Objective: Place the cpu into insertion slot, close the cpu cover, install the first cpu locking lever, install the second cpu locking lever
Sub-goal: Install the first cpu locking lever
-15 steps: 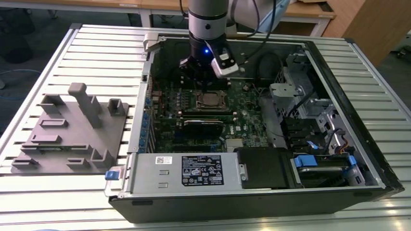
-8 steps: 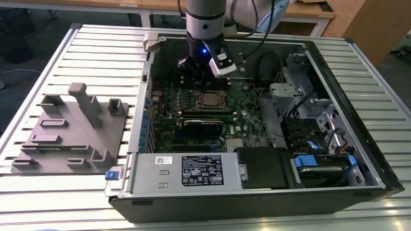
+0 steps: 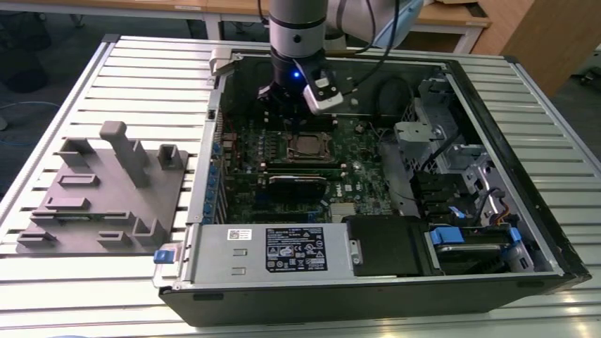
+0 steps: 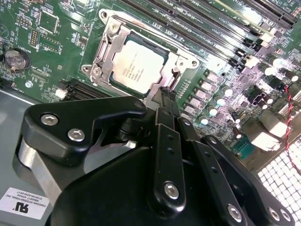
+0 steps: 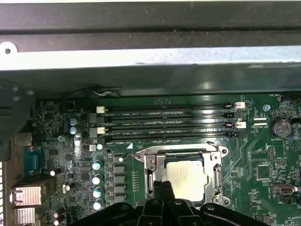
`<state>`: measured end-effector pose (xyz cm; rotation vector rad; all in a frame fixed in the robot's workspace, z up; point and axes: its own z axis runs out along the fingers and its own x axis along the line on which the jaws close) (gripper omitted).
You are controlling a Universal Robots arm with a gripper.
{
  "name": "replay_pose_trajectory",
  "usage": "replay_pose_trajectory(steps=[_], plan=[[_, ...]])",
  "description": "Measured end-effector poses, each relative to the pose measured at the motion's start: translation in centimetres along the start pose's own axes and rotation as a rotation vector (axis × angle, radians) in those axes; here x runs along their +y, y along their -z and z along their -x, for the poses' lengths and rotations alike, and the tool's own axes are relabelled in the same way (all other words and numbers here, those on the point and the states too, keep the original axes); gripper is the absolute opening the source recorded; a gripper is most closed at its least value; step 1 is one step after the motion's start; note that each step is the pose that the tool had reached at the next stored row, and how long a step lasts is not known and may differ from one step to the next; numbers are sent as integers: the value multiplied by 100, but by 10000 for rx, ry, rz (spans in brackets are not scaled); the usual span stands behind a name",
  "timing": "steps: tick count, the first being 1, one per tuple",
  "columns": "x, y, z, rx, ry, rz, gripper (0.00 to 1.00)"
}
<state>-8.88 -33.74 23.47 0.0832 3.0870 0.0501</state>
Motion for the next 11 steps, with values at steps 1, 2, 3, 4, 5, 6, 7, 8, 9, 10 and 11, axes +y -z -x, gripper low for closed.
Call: replay_pose_trajectory(steps=[1, 2, 3, 4, 5, 6, 7, 8, 9, 10, 11], plan=[[0, 0, -3, -1, -1, 1, 10], [0, 0, -6, -2, -2, 0, 10], [-1, 0, -9, -3, -1, 1, 10], [-1, 1, -13, -3, -1, 1, 10], [-1, 1, -18, -4, -1, 1, 10], [-2, 1, -23, -4, -1, 1, 10], [-2, 2, -28, -4, -1, 0, 10], [-2, 2, -33, -5, -1, 0, 10], [-3, 2, -38, -5, -1, 0, 10], [-3, 2, -43, -6, -1, 0, 10], [-3, 2, -48, -6, 0, 1, 10]])
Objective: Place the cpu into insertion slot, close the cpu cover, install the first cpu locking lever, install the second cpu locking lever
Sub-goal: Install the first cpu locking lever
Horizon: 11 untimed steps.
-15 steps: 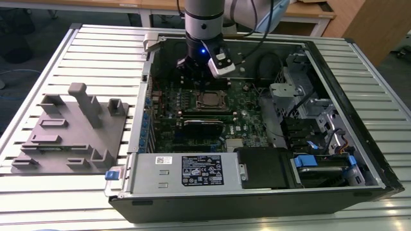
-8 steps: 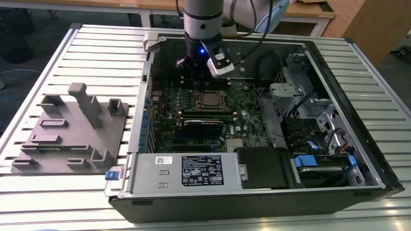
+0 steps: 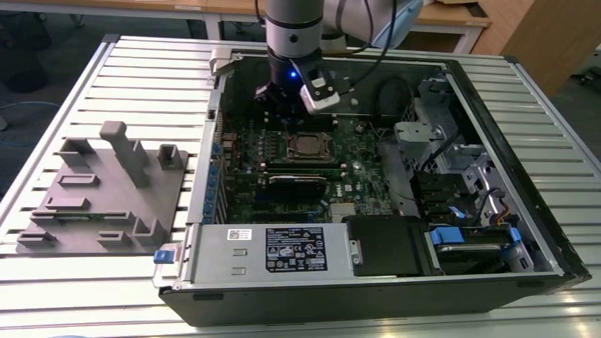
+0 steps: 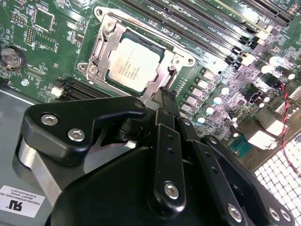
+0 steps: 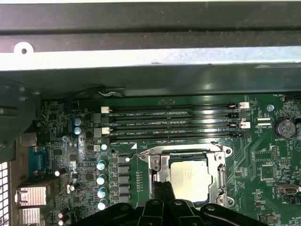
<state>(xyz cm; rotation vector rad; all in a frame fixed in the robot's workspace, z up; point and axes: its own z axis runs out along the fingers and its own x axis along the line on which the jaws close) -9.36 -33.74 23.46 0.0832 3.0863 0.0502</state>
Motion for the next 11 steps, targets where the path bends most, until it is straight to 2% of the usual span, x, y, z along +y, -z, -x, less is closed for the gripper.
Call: replay_pose_trajectory(steps=[11], plan=[[-4, 4, -66, -5, 0, 0, 10]])
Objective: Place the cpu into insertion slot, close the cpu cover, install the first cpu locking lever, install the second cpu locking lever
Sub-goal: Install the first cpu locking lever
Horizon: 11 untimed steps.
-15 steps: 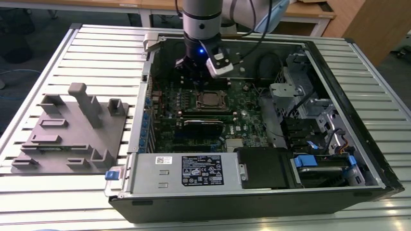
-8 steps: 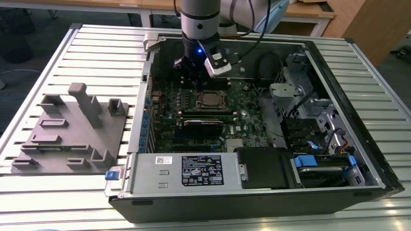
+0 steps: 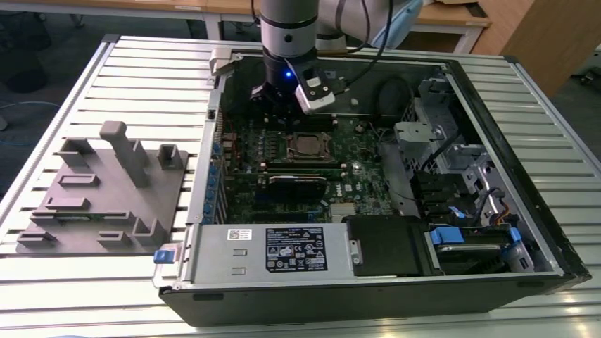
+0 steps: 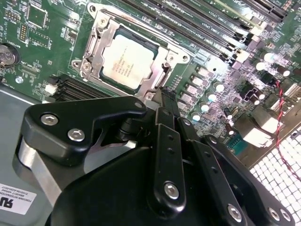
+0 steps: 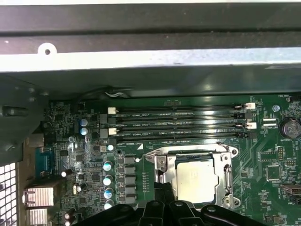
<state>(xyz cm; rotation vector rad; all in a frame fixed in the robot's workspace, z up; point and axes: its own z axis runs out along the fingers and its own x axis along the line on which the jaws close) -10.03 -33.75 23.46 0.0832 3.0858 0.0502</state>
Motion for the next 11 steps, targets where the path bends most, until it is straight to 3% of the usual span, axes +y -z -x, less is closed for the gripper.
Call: replay_pose_trajectory(steps=[11], plan=[[-3, 3, -60, -4, -1, 0, 10]])
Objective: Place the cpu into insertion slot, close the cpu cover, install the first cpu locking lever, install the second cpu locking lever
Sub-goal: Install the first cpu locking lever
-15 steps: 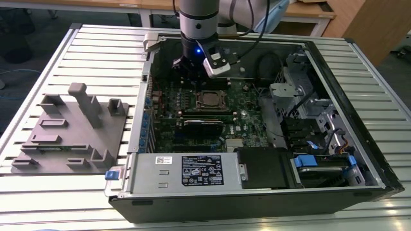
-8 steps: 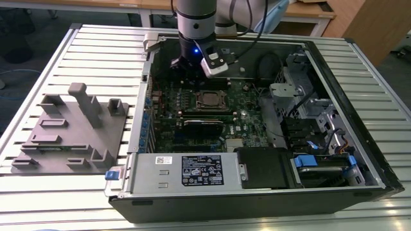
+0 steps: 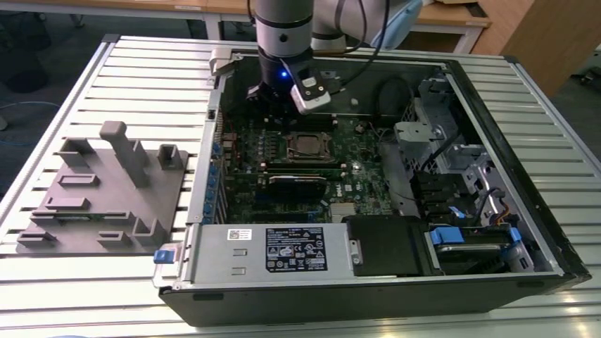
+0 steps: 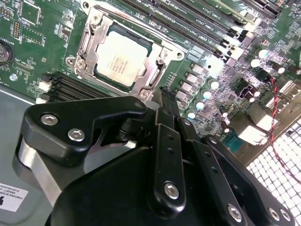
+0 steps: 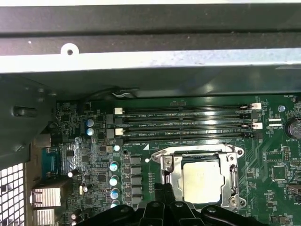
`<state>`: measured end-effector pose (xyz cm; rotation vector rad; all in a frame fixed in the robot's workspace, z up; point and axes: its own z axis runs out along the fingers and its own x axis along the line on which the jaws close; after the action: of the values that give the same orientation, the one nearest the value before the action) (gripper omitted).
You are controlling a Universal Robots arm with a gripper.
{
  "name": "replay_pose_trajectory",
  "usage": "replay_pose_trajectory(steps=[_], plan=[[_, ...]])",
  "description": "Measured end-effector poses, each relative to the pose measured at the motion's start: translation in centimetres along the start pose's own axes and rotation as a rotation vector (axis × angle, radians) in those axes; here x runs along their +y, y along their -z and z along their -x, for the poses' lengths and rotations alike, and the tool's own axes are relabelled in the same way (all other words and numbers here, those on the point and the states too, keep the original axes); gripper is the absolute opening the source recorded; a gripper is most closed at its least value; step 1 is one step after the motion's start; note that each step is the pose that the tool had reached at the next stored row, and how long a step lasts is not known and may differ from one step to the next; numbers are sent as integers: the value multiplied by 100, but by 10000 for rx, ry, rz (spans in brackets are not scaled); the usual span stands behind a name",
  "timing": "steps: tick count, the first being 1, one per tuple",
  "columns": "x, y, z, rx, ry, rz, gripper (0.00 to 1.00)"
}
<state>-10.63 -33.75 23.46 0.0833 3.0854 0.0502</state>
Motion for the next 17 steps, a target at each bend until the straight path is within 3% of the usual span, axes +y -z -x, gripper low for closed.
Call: replay_pose_trajectory(steps=[7, 9, 11, 14, 15, 17], plan=[[-1, 1, -12, 1, 0, 3, 10], [-2, 1, -15, 5, -5, 95, 10], [-1, 1, -16, 15, -16, 291, 10], [-3, 1, -18, 34, -37, 662, 10], [-6, 1, -19, 48, -51, 907, 10], [-9, 1, -19, 58, -62, 1115, 10]])
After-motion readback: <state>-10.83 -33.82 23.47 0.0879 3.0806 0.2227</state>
